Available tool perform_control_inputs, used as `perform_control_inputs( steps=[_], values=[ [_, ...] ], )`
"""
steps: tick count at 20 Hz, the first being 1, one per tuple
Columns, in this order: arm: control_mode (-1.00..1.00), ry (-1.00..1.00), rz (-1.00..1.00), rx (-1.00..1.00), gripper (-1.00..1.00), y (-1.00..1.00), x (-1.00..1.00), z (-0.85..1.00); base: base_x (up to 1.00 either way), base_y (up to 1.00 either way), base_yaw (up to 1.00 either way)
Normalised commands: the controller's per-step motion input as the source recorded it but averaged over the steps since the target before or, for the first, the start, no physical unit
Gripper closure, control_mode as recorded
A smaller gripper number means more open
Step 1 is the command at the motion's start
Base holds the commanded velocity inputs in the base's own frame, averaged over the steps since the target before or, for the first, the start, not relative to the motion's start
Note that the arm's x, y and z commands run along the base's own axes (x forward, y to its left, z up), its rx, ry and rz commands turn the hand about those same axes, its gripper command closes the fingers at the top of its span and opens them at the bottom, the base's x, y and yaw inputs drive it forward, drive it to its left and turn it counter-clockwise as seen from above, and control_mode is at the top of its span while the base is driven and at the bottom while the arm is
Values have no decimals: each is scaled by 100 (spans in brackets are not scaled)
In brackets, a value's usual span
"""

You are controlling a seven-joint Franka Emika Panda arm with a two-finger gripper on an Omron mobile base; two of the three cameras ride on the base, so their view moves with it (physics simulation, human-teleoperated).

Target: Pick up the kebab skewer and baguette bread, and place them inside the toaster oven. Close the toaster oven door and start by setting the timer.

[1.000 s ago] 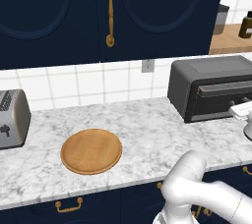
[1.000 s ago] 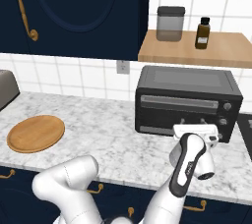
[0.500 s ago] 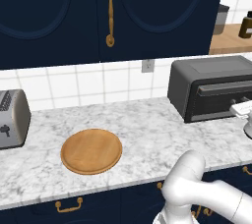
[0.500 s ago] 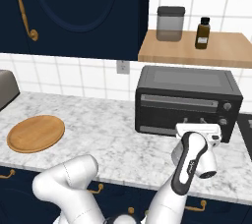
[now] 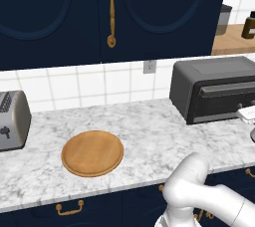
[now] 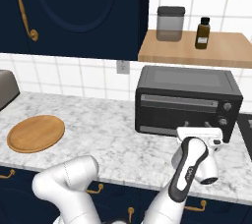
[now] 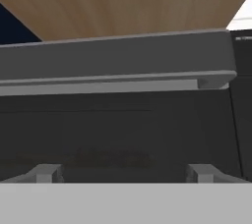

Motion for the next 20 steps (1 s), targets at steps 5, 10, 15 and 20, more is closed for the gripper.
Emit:
perform_control_inputs(
  steps=[5, 10, 15, 20],
  values=[
    [-100, 2, 0, 0, -100, -17, -11, 8, 0, 0, 0],
    [-100, 4, 0, 0, -100, -16, -8, 1, 0, 0, 0],
    [-100, 2, 0, 0, -100, -19, -6, 0, 0, 0, 0],
    [-100, 1, 0, 0, -100, -26, -5, 0, 0, 0, 0]
  ],
)
